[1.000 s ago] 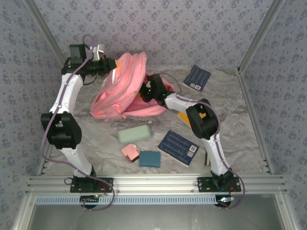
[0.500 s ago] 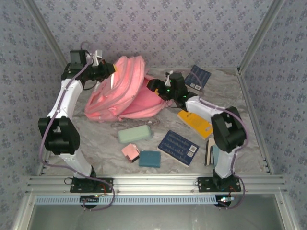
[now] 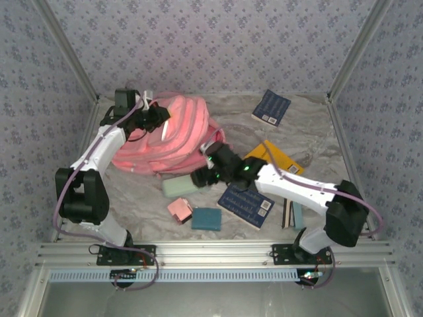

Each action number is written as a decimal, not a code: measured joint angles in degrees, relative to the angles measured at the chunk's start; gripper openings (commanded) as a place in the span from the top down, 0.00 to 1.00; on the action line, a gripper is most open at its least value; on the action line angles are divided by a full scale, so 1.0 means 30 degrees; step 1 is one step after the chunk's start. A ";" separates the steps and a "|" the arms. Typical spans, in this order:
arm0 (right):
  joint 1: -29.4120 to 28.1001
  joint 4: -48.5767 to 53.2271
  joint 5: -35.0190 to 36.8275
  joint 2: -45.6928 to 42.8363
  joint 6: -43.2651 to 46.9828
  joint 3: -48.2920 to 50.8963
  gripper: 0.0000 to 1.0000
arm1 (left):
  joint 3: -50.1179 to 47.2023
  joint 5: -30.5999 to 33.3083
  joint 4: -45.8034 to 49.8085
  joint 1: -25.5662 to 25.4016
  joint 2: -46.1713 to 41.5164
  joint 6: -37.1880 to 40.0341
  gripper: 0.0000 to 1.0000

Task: Pack books, pencil case, and school supplies into a backpack

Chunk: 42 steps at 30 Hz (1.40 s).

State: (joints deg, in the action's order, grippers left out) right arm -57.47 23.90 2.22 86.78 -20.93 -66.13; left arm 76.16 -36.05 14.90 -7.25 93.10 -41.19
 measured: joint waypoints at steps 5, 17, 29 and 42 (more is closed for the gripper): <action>-0.3111 0.3774 -0.0015 0.3155 0.0867 -0.3169 0.18 | -0.0962 -0.0051 -0.1122 0.0015 -0.0109 -0.0160 1.00; -0.5129 0.8284 -0.0022 0.8874 0.1275 -0.9056 0.16 | -0.1464 -0.0321 -0.1916 0.0160 -0.0262 -0.0168 1.00; -0.5523 0.9428 -0.0153 1.0185 0.1195 -1.0083 0.13 | -0.1574 -0.0532 -0.2076 0.0168 -0.0270 -0.0313 1.00; -0.5421 0.9843 -0.0182 1.1038 0.1137 -1.1074 0.13 | -0.1698 -0.0612 -0.2353 0.0160 -0.0270 -0.0313 1.00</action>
State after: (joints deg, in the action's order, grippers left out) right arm -73.73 53.43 1.67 119.90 -17.52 -99.35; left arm 71.07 -37.89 7.84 -6.76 92.29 -42.13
